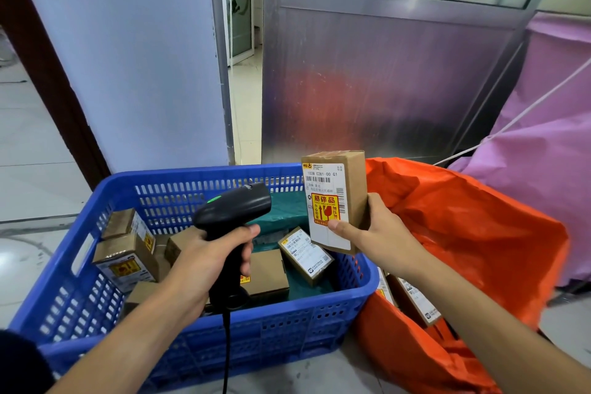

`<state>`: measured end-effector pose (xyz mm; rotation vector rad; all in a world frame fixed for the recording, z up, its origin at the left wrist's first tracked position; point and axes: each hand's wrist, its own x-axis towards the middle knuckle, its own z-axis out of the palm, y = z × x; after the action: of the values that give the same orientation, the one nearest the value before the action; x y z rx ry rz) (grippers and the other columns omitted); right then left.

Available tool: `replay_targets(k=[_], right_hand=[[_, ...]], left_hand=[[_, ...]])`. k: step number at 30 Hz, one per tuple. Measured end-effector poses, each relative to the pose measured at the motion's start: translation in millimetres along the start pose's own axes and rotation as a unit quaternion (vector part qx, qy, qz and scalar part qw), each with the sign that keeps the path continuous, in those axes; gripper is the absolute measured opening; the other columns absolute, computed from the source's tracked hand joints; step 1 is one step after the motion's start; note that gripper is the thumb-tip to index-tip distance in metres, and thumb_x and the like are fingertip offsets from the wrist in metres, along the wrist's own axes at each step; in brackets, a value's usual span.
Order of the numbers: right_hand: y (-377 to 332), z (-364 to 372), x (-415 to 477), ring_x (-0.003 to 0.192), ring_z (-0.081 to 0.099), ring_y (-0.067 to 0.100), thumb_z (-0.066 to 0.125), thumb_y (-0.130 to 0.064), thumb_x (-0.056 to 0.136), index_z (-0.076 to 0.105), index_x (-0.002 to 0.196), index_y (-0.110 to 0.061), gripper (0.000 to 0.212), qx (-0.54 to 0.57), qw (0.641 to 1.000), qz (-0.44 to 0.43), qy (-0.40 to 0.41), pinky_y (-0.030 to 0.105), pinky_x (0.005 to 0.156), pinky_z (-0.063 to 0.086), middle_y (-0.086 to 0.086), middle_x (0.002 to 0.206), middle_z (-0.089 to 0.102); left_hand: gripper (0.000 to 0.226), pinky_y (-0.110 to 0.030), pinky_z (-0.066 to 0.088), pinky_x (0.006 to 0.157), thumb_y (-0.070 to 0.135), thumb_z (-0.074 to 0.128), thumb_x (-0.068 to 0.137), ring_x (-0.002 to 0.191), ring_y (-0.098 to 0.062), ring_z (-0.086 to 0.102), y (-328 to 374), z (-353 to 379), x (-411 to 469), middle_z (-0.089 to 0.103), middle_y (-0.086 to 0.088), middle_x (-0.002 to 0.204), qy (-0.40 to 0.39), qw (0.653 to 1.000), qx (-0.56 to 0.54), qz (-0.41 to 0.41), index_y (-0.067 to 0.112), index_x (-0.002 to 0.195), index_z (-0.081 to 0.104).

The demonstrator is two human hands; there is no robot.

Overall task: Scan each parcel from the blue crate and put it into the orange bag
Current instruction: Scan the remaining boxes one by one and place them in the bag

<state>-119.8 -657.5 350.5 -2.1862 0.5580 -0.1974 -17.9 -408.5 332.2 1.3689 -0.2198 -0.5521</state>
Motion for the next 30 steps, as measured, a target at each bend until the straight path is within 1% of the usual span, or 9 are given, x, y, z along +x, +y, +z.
replay_targets(k=[4,9,13,19,24,27,30], right_hand=[[-1.3,-0.6,-1.1,0.121,0.063,0.015,0.074,-0.051,0.088,0.04,0.134,-0.032,0.06,0.0,1.0,0.0,0.001,0.045,0.099,0.058,-0.011,0.139,0.062],[-2.7,-2.0,-2.3,0.119,0.064,0.012,0.074,-0.05,0.089,0.04,0.133,-0.034,0.058,0.004,1.0,0.0,0.001,0.044,0.099,0.058,-0.012,0.138,0.062],[-2.6,-1.8,-2.5,0.121,0.063,0.014,0.075,-0.05,0.088,0.04,0.129,-0.035,0.056,-0.002,1.0,0.001,-0.001,0.045,0.1,0.057,-0.013,0.137,0.062],[-0.4,-2.8,-2.2,0.121,0.064,0.016,0.075,-0.051,0.088,0.042,0.133,-0.031,0.06,0.001,1.0,0.003,0.001,0.047,0.099,0.058,-0.01,0.138,0.063],[-0.8,-2.4,-2.6,0.122,0.063,0.016,0.074,-0.048,0.089,0.042,0.133,-0.03,0.057,0.0,1.0,0.007,0.0,0.046,0.1,0.058,-0.01,0.138,0.062],[-1.8,-3.9,-2.8,0.119,0.063,0.013,0.075,-0.047,0.089,0.042,0.134,-0.028,0.059,0.001,1.0,0.008,0.007,0.044,0.1,0.057,-0.012,0.134,0.062],[0.0,-10.7,0.5,0.114,0.063,0.012,0.076,-0.046,0.089,0.045,0.135,-0.024,0.06,-0.005,0.999,0.015,0.035,0.039,0.097,0.058,-0.014,0.125,0.061]], left_hand=[[0.018,-0.04,0.05,0.064,0.017,0.076,0.09,0.054,-0.023,0.053,-0.1,-0.3,-0.5,0.056,-0.009,0.065,-0.001,1.0,0.005,-0.007,0.006,0.081,0.066],[0.021,-0.042,0.05,0.068,0.02,0.075,0.091,0.056,-0.022,0.053,1.0,0.5,-2.1,0.056,-0.009,0.066,-0.007,1.0,0.014,-0.011,0.007,0.079,0.064],[0.02,-0.044,0.048,0.071,0.021,0.076,0.09,0.057,-0.022,0.053,1.8,0.8,-2.8,0.056,-0.008,0.066,-0.008,1.0,0.016,-0.012,0.009,0.077,0.065],[0.019,-0.043,0.05,0.07,0.02,0.076,0.09,0.058,-0.022,0.054,2.3,0.8,-3.0,0.056,-0.009,0.067,-0.011,1.0,0.016,-0.004,0.009,0.077,0.066],[0.018,-0.043,0.05,0.069,0.02,0.075,0.09,0.058,-0.022,0.054,1.0,0.3,-2.4,0.056,-0.009,0.067,-0.014,1.0,0.017,0.001,0.009,0.078,0.067],[0.019,-0.044,0.049,0.07,0.019,0.075,0.09,0.057,-0.022,0.054,0.0,-0.4,-1.5,0.056,-0.009,0.066,-0.013,1.0,0.017,0.002,0.008,0.078,0.067],[0.019,-0.045,0.048,0.07,0.019,0.076,0.09,0.056,-0.023,0.053,-0.8,-0.5,-0.9,0.056,-0.009,0.066,-0.011,1.0,0.016,-0.001,0.007,0.079,0.066]])
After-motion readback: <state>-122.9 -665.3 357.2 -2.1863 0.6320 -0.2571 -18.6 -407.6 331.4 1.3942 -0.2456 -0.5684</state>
